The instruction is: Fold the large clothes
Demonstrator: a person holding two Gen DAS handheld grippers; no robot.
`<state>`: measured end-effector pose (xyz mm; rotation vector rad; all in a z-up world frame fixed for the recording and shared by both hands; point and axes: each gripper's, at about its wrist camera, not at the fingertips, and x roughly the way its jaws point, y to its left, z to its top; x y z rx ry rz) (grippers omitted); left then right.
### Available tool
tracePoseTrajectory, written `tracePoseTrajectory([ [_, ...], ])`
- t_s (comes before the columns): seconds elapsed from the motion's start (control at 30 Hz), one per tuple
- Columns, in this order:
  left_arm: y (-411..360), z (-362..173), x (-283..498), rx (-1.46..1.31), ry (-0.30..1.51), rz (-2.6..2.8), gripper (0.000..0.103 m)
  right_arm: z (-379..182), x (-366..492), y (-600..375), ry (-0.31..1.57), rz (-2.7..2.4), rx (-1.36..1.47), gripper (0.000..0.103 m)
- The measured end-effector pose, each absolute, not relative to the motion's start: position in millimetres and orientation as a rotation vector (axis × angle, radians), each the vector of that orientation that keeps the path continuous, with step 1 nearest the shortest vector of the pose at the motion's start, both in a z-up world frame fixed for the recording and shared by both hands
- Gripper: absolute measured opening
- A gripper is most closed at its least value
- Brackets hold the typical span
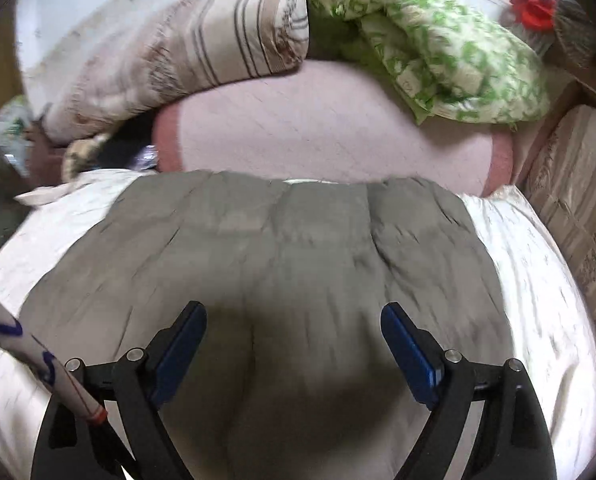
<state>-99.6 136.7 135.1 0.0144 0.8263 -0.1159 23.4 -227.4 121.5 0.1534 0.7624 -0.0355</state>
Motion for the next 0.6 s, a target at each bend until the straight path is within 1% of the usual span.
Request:
tracePoseTrajectory([
  [0.1,134,134,-101,0.008,0.836,-0.112,0.091,96,-2,-250,0.813,-0.069,0.177,0.092],
  [0.17,132,132,-102,-0.003,0.853,-0.114,0.091,70,2,-266,0.874,-0.141,0.148,0.092],
  [0.23,131,133,-104,-0.019,0.868,-0.123,0.091,57,5,-281,0.880,-0.161,0.144,0.093],
  [0.43,125,153,-106,-0.022,0.832,-0.144,0.091,94,-17,-275,0.803,-0.175,0.190,0.093],
  [0.5,121,160,-91,-0.026,0.809,-0.158,0.091,103,-29,-268,0.775,-0.177,0.188,0.093],
  [0.6,112,165,-58,-0.003,0.771,-0.149,0.091,99,-32,-265,0.782,-0.194,0.165,0.093],
])
